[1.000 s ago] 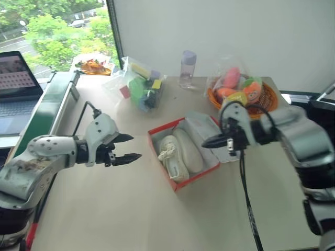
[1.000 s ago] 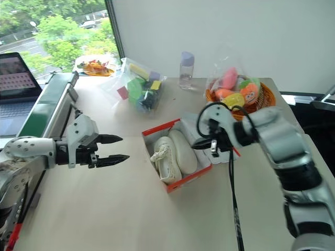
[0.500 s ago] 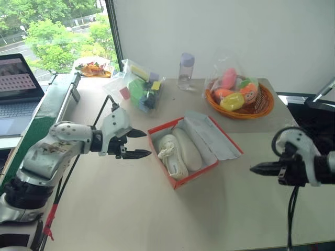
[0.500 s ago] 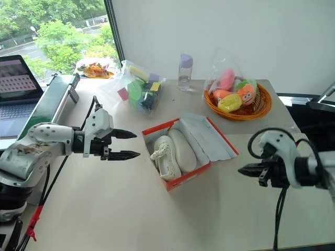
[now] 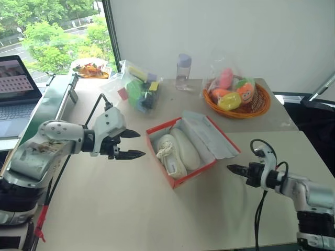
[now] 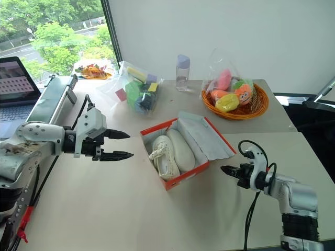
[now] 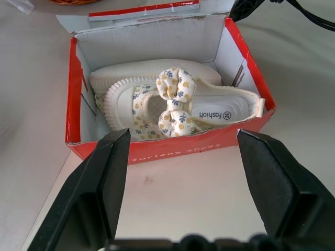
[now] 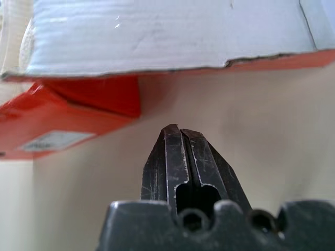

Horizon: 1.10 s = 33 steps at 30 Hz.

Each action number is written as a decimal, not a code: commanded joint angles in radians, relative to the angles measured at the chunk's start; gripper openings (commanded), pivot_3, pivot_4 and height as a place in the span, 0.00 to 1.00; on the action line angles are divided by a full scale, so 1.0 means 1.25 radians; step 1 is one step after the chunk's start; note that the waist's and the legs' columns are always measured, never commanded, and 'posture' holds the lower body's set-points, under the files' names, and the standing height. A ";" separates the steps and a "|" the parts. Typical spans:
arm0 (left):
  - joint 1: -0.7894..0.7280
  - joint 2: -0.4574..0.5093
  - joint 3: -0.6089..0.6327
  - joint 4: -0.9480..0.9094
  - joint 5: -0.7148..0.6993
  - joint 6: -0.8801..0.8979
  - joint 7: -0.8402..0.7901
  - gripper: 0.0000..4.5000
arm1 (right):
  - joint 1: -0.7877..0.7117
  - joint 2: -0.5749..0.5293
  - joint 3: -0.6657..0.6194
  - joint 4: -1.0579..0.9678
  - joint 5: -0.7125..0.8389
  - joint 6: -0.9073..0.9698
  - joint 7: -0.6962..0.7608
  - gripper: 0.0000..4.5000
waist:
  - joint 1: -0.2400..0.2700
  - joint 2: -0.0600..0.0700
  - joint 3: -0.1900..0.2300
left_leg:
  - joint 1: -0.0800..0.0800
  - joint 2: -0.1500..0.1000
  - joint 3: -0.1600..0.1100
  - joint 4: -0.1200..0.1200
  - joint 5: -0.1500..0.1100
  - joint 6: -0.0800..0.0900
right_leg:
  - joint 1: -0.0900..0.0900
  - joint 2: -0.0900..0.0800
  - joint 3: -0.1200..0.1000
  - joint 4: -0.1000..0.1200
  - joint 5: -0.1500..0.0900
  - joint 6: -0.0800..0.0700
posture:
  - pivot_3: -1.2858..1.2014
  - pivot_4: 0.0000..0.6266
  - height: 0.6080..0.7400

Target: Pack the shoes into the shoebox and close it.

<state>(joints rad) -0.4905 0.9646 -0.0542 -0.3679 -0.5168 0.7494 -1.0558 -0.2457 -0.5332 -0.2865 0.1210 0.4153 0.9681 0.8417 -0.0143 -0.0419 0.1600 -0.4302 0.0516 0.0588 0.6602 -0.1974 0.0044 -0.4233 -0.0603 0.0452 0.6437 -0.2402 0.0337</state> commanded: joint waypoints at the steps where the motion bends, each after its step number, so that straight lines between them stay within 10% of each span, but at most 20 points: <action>1: 0.002 0.018 0.042 -0.034 -0.011 0.014 0.010 0.76 | -0.048 0.036 -0.017 0.146 0.006 -0.106 -0.014 0.01 | 0.000 0.000 0.000 | 0.000 0.000 0.000 0.000 0.000 0.000 | 0.000 0.000 0.000 0.000 0.000 0.000 | 0.52 0.24 1.00; 8: 0.010 0.022 0.057 -0.047 -0.015 0.026 0.013 0.76 | -0.118 0.121 -0.189 0.333 0.137 -0.226 -0.025 0.01 | -0.001 0.000 0.000 | 0.002 0.000 0.000 0.000 0.000 0.000 | 0.002 0.000 0.000 0.000 0.000 0.001 | 0.52 0.24 1.00; 14: 0.005 0.028 0.060 -0.045 -0.012 0.026 0.010 0.76 | -0.083 0.137 -0.279 0.191 0.339 -0.139 0.053 0.01 | -0.003 0.003 0.002 | 0.002 0.000 0.000 0.000 0.000 0.000 | 0.002 0.000 0.001 0.001 0.001 0.000 | 0.52 0.24 1.00; 33: 0.044 0.032 0.085 -0.069 -0.027 0.041 0.038 0.76 | -0.133 0.054 0.025 -0.163 0.374 -0.018 0.048 0.01 | -0.001 0.004 0.003 | 0.002 0.000 0.001 0.000 0.000 0.000 | 0.001 0.000 0.002 0.002 0.000 0.000 | 0.52 0.24 1.00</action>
<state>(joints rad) -0.4399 0.9884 0.0102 -0.4207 -0.5418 0.7925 -1.0195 -0.3872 -0.4401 -0.2780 -0.0411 0.8833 0.9426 0.8824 -0.0159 -0.0369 0.1632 -0.4273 0.0519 0.0598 0.6597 -0.1974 0.0043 -0.4225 -0.0598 0.0473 0.6456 -0.2397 0.0336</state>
